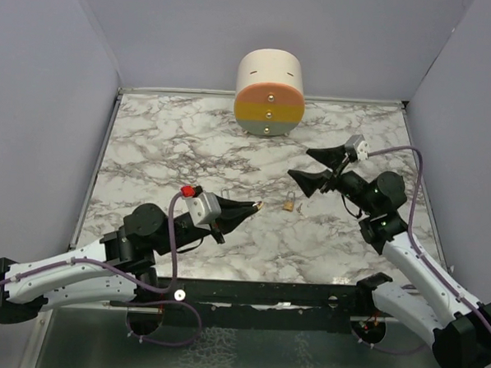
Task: Lock with the key
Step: Lock the lock.
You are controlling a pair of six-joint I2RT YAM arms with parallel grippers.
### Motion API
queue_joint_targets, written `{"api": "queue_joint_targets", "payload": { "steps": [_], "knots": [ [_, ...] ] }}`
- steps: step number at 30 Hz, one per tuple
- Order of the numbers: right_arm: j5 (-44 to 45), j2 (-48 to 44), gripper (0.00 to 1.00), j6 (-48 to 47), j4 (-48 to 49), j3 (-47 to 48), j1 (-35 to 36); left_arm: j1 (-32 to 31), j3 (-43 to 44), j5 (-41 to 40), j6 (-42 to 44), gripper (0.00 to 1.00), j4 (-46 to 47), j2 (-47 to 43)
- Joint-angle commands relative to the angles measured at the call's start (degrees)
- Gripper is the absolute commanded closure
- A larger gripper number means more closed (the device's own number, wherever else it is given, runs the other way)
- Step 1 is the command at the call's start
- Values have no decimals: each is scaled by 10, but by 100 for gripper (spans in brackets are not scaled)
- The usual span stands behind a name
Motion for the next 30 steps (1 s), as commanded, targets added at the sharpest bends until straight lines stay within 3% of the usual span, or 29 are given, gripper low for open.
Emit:
{"api": "queue_joint_targets", "payload": {
  "steps": [1,7,15,23,30],
  "knots": [
    [-177,-75,21,27,87,-52,-2,2,18,22,34,100,89,-30],
    [-259,-97,36,93,198,-101,-2,2,42,35,28,100,119,2],
    [-342,-6,30,203,422,-94,-1,2,59,87,22,100,160,30],
    [-397,92,31,321,600,-67,-2,15,54,65,17,100,182,52],
    [-412,104,28,338,618,-59,-2,40,38,62,-7,100,239,80]
  ]
}}
